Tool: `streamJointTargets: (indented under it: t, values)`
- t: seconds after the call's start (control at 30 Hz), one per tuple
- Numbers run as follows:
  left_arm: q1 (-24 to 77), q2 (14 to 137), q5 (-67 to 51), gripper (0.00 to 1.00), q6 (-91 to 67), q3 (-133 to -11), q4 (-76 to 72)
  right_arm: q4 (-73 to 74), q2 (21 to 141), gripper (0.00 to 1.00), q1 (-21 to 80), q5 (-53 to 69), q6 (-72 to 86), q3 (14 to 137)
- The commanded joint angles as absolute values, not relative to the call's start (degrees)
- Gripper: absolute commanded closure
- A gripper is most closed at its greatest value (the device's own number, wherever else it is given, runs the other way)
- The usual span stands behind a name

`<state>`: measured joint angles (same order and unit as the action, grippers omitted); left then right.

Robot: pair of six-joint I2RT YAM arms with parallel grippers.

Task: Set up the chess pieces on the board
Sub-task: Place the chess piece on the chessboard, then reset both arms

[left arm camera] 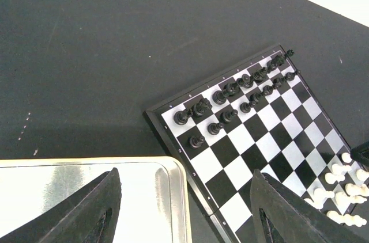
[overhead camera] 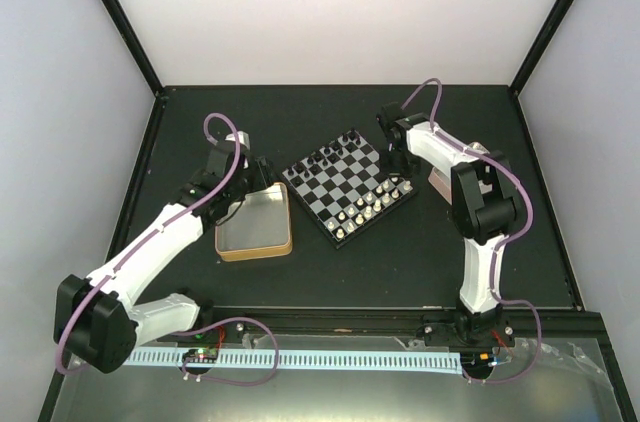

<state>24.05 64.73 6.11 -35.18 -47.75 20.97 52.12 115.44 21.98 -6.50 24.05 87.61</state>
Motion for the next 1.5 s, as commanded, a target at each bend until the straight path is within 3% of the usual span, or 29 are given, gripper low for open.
streamJointTargets:
  t: [0.0, 0.2, 0.57, 0.73, 1.0, 1.3, 1.47]
  values:
    - [23.6, 64.4, 5.4, 0.37, -35.7, -50.7, 20.0, 53.7, 115.9, 0.76, 21.6, -9.0, 24.2, 89.9]
    - [23.6, 61.8, 4.6, 0.32, -35.1, -52.5, 21.7, 56.5, 112.0, 0.67, 21.6, -9.0, 25.0, 92.4]
    - [23.5, 51.7, 0.7, 0.23, -32.5, -53.9, 27.8, 56.1, 99.9, 0.67, 21.6, -7.9, 25.5, 85.9]
    - [23.4, 47.3, 0.2, 0.05, -30.1, -55.9, 32.9, 54.4, 86.5, 0.65, 21.5, -8.0, 26.9, 77.1]
    - [23.5, 37.8, -0.4, 0.01, -25.6, -57.2, 37.8, 53.7, 56.1, 0.40, 21.5, -11.3, 28.9, 59.9]
    - [23.5, 27.7, 0.7, 0.01, -21.2, -60.4, 44.1, 60.3, 26.5, 0.01, 21.6, -11.9, 29.9, 57.2]
    - [23.5, 21.6, 0.4, 0.01, -20.3, -62.5, 47.6, 65.0, 19.5, 0.00, 21.5, -15.1, 30.7, 61.7]
